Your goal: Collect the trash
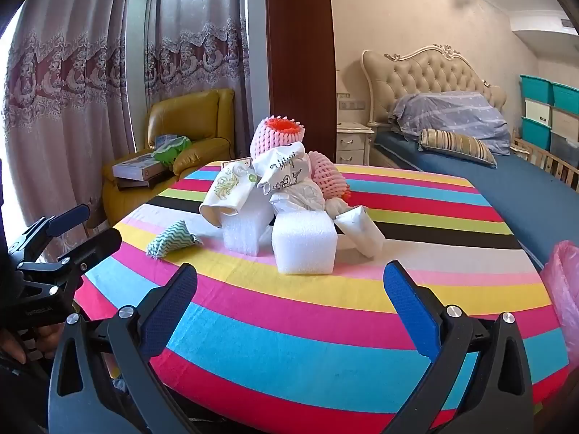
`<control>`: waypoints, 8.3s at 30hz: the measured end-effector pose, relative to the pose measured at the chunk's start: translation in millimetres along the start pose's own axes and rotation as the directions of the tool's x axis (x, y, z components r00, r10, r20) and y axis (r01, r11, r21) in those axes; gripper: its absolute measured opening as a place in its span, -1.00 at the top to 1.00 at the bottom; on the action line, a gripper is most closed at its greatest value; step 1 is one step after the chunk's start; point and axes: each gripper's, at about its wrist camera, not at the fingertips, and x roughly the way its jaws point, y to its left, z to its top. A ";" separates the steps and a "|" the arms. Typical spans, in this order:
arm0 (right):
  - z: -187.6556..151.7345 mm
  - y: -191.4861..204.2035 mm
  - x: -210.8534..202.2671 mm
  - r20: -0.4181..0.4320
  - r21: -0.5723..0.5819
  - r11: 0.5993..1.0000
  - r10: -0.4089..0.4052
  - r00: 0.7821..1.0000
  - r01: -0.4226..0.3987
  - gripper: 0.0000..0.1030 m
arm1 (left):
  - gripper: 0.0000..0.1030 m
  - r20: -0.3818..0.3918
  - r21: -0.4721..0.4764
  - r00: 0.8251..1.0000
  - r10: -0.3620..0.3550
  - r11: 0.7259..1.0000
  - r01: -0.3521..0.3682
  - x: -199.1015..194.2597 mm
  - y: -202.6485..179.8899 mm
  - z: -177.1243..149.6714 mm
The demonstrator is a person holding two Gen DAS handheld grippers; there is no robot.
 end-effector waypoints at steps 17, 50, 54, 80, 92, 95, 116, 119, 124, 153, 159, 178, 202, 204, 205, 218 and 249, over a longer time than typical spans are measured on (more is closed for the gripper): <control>-0.4 7.3 2.1 0.000 -0.006 1.000 -0.001 1.000 0.001 -0.87 | -0.92 0.006 0.000 1.000 -0.010 1.000 0.010 -5.5 4.9 -8.2; -0.8 3.3 4.2 -0.005 0.001 1.000 0.006 1.000 -0.006 -0.87 | -0.92 -0.015 -0.008 1.000 -0.018 1.000 0.018 7.1 0.3 -5.2; -1.0 4.1 4.6 -0.005 0.000 1.000 0.006 1.000 -0.006 -0.87 | -0.92 -0.015 -0.008 1.000 -0.018 1.000 0.018 7.0 0.2 -5.6; -2.9 6.2 6.5 -0.008 0.004 1.000 0.015 1.000 -0.015 -0.87 | -0.92 -0.020 -0.010 1.000 -0.023 1.000 0.022 7.7 0.1 -7.4; -2.5 6.1 5.4 -0.008 0.006 1.000 0.016 1.000 -0.016 -0.87 | -0.92 -0.024 -0.011 0.999 -0.029 1.000 0.029 6.2 -0.7 -9.2; -2.8 7.1 6.0 -0.009 0.007 1.000 0.016 1.000 -0.016 -0.87 | -0.92 -0.025 -0.010 0.999 -0.029 1.000 0.029 4.0 -1.6 -11.0; -0.9 2.7 25.3 -0.059 0.002 1.000 0.025 0.998 -0.025 -0.87 | -0.92 -0.136 -0.066 0.991 -0.021 0.998 0.012 27.5 25.9 -12.2; 2.2 -1.7 39.6 -0.086 -0.009 1.000 0.004 0.996 -0.004 -0.87 | -0.92 -0.191 -0.037 0.981 0.036 0.998 -0.043 42.7 35.4 -14.5; 7.2 -8.5 68.1 -0.124 0.019 1.000 0.017 0.992 -0.015 -0.87 | -0.91 -0.261 -0.038 0.962 0.084 0.995 -0.097 71.0 56.0 -14.9; 19.3 -16.6 136.4 -0.189 0.049 0.998 0.034 0.981 -0.025 -0.31 | 0.38 -0.482 -0.067 0.876 0.013 0.996 -0.052 183.8 93.1 -20.6; 18.6 -12.9 118.3 -0.146 0.030 0.999 0.041 0.988 -0.037 -0.31 | 0.52 -0.443 -0.052 0.896 0.014 0.998 -0.042 170.2 88.4 -20.8; -1.5 -24.3 58.0 -0.081 0.060 0.998 0.018 0.997 -0.013 -0.30 | 0.54 -0.329 -0.035 0.939 -0.104 0.995 0.098 110.5 34.0 -26.7; -7.4 -96.1 -6.0 0.032 0.133 0.980 -0.155 0.987 0.150 -0.31 | 0.54 -0.152 0.129 0.940 -0.306 0.936 0.326 114.5 -93.5 25.2; -7.6 -106.5 -11.9 0.042 0.144 0.974 -0.182 0.982 0.174 -0.31 | 0.54 -0.138 0.132 0.929 -0.342 0.924 0.360 120.1 -108.2 32.0; -7.5 -114.0 -15.9 0.047 0.152 0.970 -0.197 0.979 0.188 -0.31 | 0.54 -0.132 0.131 0.922 -0.363 0.916 0.379 121.7 -114.7 34.5; -23.2 -240.1 -77.3 0.052 0.288 0.865 -0.443 0.895 0.411 -0.31 | 0.54 -0.192 0.175 0.787 -0.587 0.768 0.616 166.1 -270.4 64.2; -91.9 -425.4 -140.0 0.012 0.446 0.737 -0.573 0.820 0.508 -0.60 | -0.44 -0.344 0.087 0.608 -0.716 0.620 0.780 276.9 -527.2 60.2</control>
